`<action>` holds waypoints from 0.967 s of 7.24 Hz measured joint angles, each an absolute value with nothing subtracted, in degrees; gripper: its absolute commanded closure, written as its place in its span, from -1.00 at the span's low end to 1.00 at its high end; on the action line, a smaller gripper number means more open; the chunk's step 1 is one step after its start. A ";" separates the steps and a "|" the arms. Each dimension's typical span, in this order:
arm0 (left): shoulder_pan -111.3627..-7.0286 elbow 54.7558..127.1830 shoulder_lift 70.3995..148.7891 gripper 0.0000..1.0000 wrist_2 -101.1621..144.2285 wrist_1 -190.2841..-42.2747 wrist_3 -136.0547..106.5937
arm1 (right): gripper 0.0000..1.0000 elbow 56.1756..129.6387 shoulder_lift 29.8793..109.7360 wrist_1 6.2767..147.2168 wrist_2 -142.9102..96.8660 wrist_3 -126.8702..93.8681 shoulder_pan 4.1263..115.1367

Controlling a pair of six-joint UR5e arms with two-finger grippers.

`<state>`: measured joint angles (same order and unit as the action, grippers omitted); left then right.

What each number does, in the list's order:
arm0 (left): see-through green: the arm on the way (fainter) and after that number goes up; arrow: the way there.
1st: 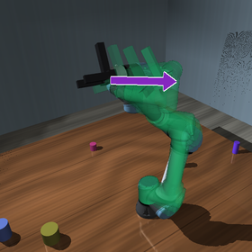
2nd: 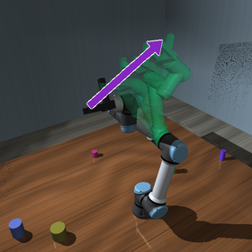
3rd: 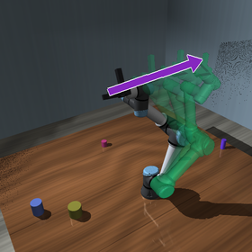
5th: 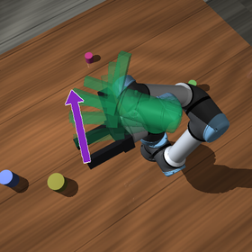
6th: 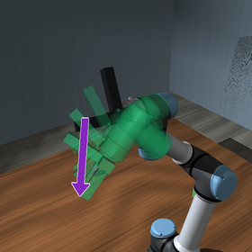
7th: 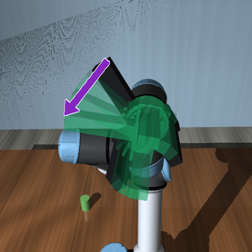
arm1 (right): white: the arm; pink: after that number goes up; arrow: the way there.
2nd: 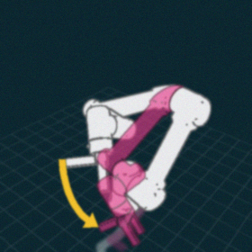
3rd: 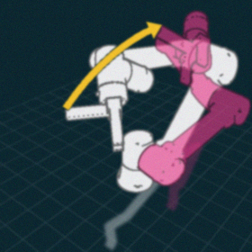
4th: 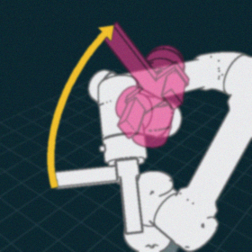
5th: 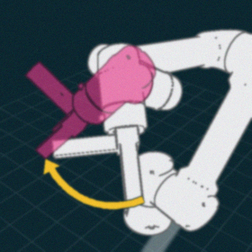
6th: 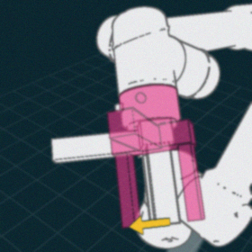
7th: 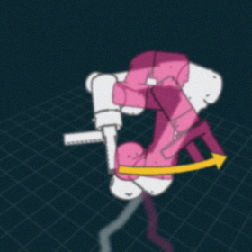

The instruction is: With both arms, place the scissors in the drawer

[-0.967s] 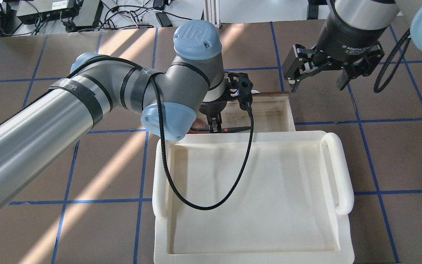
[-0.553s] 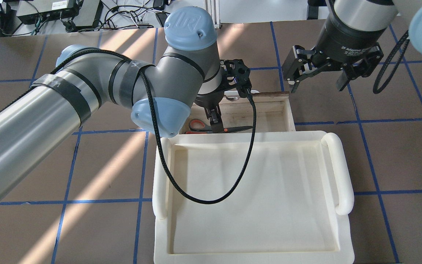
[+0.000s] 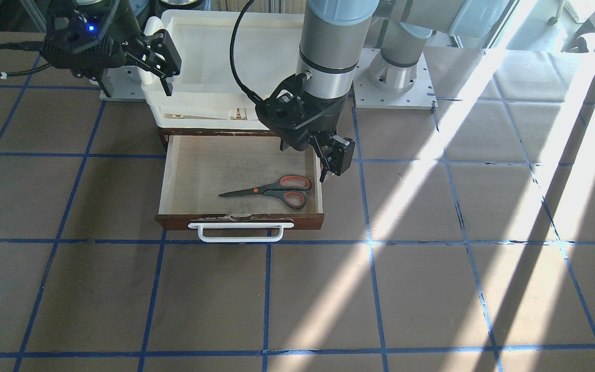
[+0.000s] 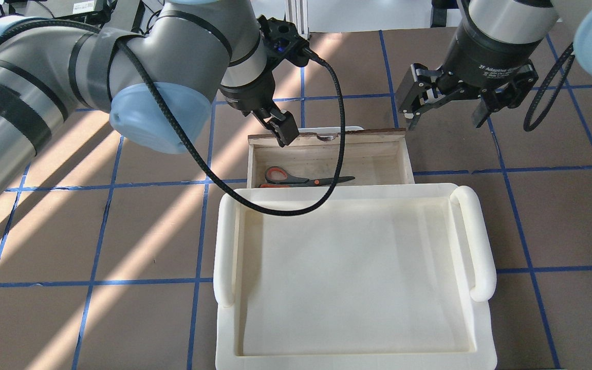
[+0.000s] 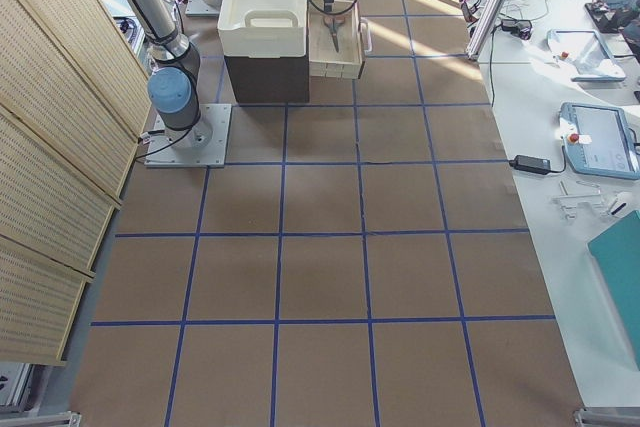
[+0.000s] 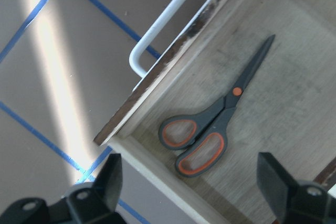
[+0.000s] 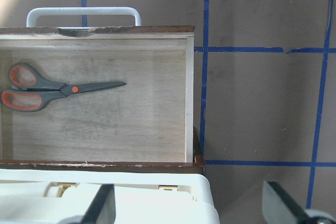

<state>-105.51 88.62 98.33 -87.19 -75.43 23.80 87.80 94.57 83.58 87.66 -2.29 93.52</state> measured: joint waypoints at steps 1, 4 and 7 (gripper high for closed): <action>-102.18 88.40 96.90 -1.00 -87.17 -76.52 18.97 | -1.00 87.80 94.57 83.59 87.67 -2.28 93.52; -92.18 88.41 92.71 -1.00 -89.57 -81.59 13.93 | -1.00 87.80 94.57 83.73 88.39 -2.22 93.52; -88.72 89.51 89.46 -1.00 -90.84 -84.69 12.44 | -1.00 87.80 94.57 83.89 88.29 -2.23 93.52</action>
<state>-88.72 89.51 89.46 -90.84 -84.69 12.44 87.80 94.57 83.89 88.29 -2.23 93.52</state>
